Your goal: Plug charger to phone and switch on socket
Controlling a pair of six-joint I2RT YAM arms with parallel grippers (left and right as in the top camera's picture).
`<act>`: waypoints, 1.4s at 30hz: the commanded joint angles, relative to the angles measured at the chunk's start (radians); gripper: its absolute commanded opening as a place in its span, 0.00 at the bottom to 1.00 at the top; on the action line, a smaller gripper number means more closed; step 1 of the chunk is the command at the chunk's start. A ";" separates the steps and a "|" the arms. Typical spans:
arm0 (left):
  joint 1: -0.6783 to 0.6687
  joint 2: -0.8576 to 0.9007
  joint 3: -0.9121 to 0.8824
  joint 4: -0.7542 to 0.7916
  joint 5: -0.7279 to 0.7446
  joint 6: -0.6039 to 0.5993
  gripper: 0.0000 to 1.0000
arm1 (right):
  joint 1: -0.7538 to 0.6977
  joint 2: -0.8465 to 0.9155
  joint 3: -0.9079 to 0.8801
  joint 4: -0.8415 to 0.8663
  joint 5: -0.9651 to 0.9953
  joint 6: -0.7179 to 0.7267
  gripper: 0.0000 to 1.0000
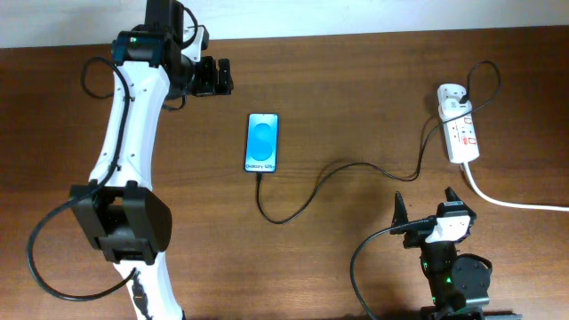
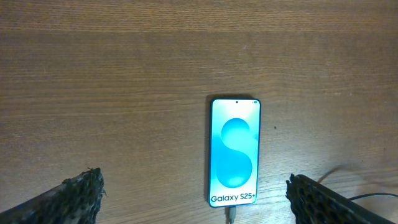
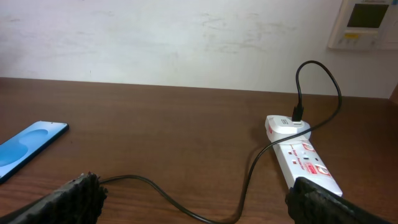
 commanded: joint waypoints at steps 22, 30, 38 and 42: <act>0.003 -1.171 -1.095 0.461 -0.130 0.051 0.99 | 0.007 -0.010 -0.005 -0.006 0.023 0.007 0.98; 0.003 -1.402 -1.224 0.388 -0.150 0.069 0.99 | 0.007 -0.010 -0.005 -0.006 0.023 0.007 0.98; 0.063 -1.648 -1.532 0.607 -0.150 0.069 0.99 | 0.007 -0.010 -0.005 -0.006 0.023 0.007 0.98; 0.063 -1.776 -1.749 0.839 -0.150 0.069 0.99 | 0.007 -0.010 -0.005 -0.006 0.023 0.007 0.98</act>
